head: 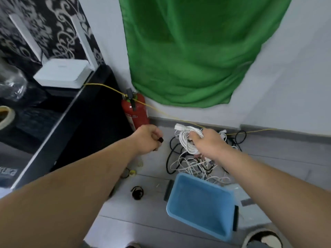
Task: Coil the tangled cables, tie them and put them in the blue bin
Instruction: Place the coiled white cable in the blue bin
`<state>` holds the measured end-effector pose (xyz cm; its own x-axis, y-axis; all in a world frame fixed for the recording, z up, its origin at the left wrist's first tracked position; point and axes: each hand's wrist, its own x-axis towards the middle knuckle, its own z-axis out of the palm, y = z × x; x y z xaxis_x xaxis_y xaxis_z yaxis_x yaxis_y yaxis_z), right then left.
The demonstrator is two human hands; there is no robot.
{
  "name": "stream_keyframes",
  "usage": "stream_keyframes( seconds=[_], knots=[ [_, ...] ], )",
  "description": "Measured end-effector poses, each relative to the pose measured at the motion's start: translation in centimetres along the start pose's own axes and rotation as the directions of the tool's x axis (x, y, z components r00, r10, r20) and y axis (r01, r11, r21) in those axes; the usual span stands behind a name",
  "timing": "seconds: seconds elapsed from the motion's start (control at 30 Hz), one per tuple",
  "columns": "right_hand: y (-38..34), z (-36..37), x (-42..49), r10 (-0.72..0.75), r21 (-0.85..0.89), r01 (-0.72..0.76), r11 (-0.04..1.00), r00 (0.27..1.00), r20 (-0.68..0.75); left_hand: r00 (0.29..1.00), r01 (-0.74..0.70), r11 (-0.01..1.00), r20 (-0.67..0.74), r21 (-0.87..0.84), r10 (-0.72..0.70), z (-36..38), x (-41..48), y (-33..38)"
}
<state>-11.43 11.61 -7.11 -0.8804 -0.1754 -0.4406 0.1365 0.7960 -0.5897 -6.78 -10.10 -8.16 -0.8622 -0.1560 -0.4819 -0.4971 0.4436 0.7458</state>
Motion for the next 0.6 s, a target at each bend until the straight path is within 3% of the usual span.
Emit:
stream_keyframes(
  seconds=[0.13,0.23,0.37,0.5,0.6],
  knots=[
    [-2.0,-3.8,-3.4,-0.068,0.017,0.068,0.998,0.998,-0.011,0.992,-0.114,0.981,0.039,-0.16,0.121,-2.9,-4.7,6.8],
    [-3.2,-5.7,-5.8,-0.033,0.066,0.034,0.997,0.999,-0.008,0.976,-0.189,0.96,0.066,-0.208,0.207,-4.0,-8.4,10.8],
    [-3.8,-7.6,-8.1,-0.016,0.144,0.023,0.989,0.999,-0.05,0.947,-0.309,0.896,-0.016,-0.319,0.321,-4.3,-12.7,13.8],
    [-3.5,-8.4,-9.9,0.016,0.162,-0.013,0.987,1.0,-0.019,0.94,-0.289,0.79,-0.005,-0.541,0.341,-2.8,-14.2,15.1],
    [-2.8,-8.2,-10.0,0.03,0.187,-0.027,0.982,0.999,-0.014,0.927,-0.263,0.752,0.057,-0.605,0.371,-1.4,-14.1,15.5]
  ],
)
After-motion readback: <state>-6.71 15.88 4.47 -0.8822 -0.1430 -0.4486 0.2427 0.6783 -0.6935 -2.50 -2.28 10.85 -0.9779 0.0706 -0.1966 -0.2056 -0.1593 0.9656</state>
